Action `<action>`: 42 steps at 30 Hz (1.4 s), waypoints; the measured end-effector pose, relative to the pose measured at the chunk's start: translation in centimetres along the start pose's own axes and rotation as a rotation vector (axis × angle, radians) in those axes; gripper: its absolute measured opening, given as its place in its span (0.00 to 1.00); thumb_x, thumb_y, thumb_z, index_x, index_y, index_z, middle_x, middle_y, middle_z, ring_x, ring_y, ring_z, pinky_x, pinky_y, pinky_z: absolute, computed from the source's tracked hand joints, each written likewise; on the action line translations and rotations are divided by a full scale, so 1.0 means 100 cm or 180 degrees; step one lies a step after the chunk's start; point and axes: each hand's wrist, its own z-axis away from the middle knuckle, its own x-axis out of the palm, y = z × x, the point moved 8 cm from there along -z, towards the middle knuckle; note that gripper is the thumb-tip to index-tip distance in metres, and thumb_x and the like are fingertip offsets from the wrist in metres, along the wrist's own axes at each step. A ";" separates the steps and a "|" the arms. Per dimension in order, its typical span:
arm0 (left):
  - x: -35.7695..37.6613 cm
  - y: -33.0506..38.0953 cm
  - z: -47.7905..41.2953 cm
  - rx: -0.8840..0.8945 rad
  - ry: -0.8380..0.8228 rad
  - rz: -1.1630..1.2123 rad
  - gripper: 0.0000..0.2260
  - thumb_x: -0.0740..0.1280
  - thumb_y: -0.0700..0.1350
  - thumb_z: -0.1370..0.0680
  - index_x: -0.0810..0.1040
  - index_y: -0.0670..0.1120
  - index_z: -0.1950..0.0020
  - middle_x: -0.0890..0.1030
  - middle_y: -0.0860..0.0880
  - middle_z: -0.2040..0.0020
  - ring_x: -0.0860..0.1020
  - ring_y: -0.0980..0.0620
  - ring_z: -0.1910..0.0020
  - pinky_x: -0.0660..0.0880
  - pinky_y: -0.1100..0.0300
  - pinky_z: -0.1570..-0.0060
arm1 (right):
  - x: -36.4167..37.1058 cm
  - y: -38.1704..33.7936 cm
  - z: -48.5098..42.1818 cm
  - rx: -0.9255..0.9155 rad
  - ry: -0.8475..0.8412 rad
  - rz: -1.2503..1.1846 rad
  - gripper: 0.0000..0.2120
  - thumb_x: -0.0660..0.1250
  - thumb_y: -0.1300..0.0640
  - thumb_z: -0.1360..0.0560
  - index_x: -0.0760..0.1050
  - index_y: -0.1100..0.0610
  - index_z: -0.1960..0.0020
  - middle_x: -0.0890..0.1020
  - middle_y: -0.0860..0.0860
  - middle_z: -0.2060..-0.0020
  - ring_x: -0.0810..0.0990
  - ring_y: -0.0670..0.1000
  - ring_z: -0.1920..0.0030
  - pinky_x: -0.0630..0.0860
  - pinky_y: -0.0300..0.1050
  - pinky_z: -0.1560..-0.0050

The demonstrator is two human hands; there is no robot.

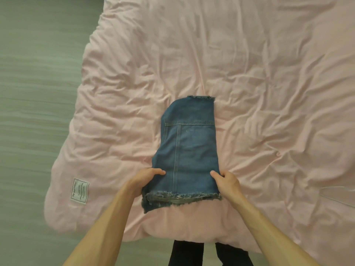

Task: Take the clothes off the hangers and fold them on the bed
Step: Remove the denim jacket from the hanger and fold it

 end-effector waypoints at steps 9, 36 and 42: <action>0.016 0.009 0.016 -0.0422 -0.0229 0.0694 0.12 0.69 0.44 0.22 0.79 0.38 0.42 0.85 0.39 0.50 0.85 0.40 0.53 0.81 0.49 0.49 | -0.009 -0.026 -0.016 0.0602 -0.0606 -0.0269 0.10 0.58 0.56 0.24 0.75 0.59 0.56 0.80 0.57 0.61 0.80 0.59 0.60 0.78 0.50 0.63; 0.004 0.239 -0.063 0.1587 0.1184 0.0507 0.26 0.79 0.55 0.31 0.71 0.45 0.45 0.79 0.50 0.47 0.80 0.53 0.50 0.77 0.61 0.59 | -0.051 -0.166 -0.131 -0.0684 -0.0892 -0.2604 0.15 0.68 0.59 0.22 0.79 0.57 0.36 0.84 0.51 0.41 0.83 0.52 0.41 0.80 0.43 0.45; 0.008 0.218 -0.050 0.1505 0.1273 0.0737 0.33 0.81 0.54 0.33 0.69 0.49 0.36 0.80 0.53 0.42 0.82 0.56 0.46 0.80 0.56 0.50 | -0.043 -0.140 -0.116 -0.0575 -0.0684 -0.2307 0.07 0.69 0.54 0.21 0.80 0.47 0.43 0.85 0.37 0.49 0.82 0.39 0.45 0.77 0.32 0.48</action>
